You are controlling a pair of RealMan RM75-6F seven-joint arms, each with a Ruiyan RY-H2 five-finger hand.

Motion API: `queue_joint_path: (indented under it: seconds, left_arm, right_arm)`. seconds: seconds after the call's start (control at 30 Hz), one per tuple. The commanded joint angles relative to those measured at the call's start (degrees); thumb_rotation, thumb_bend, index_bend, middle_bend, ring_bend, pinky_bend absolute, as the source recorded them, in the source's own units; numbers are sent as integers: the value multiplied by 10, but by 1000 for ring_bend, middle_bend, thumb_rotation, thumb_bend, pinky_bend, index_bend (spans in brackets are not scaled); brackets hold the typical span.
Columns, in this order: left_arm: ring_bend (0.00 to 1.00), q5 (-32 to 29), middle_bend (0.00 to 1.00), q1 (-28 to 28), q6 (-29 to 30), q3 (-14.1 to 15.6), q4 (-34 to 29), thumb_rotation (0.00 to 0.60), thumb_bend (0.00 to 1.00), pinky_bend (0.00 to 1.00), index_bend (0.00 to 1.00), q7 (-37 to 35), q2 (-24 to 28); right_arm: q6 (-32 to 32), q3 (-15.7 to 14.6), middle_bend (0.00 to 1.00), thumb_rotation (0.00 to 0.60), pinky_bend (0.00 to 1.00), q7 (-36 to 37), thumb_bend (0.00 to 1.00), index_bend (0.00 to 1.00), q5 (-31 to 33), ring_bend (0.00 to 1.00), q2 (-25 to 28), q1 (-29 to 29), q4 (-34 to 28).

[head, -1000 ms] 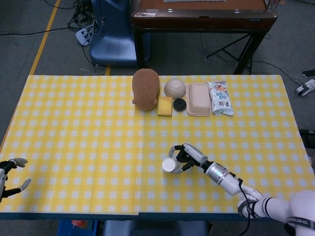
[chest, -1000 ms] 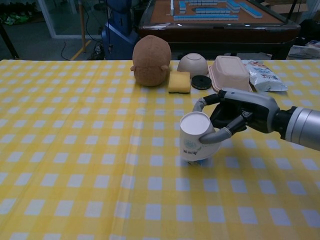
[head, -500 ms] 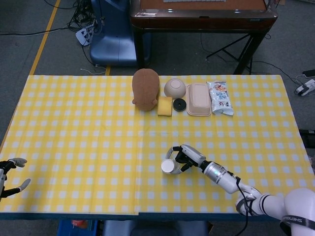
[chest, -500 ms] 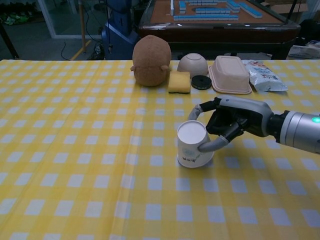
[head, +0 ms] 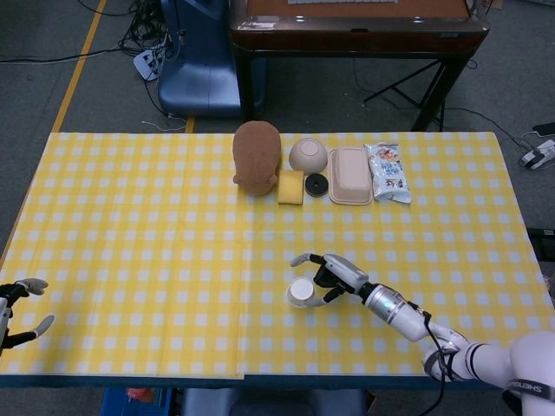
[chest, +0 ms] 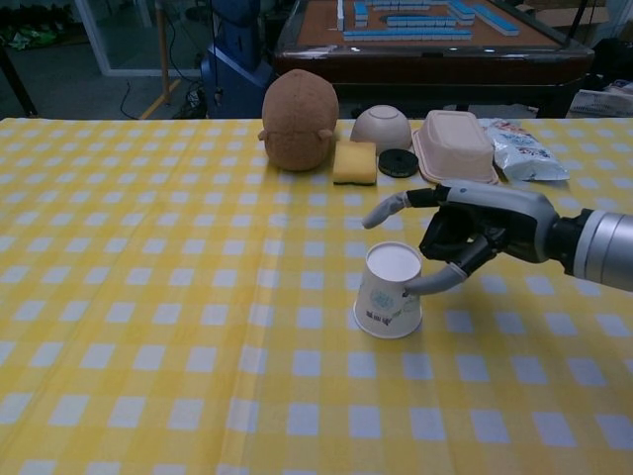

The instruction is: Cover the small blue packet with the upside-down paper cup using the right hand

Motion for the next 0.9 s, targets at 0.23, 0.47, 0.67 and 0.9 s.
queue_joint_path:
  seconds: [0.23, 0.47, 0.67, 0.9]
  left_arm:
    - [409, 4, 439, -1, -2, 2, 0, 600, 220, 595, 428, 7, -2]
    - [409, 12, 439, -6, -7, 5, 1, 600, 220, 595, 427, 23, -13]
    - [409, 27, 439, -8, 3, 5, 11, 600, 220, 595, 431, 39, -32]
    - [409, 58, 439, -12, 26, 4, 38, 600, 220, 593, 455, 50, -67]
  right_arm:
    - [86, 5, 990, 600, 998, -344, 0, 317, 39, 969, 90, -75, -115]
    - [192, 3, 692, 600, 826, -643, 9, 381, 78, 690, 145, -162, -223]
    - [265, -12, 564, 600, 655, -696, 60, 382, 58, 509, 185, -219, -241]
    - [347, -12, 529, 600, 549, -711, 84, 382, 51, 463, 188, -288, -213]
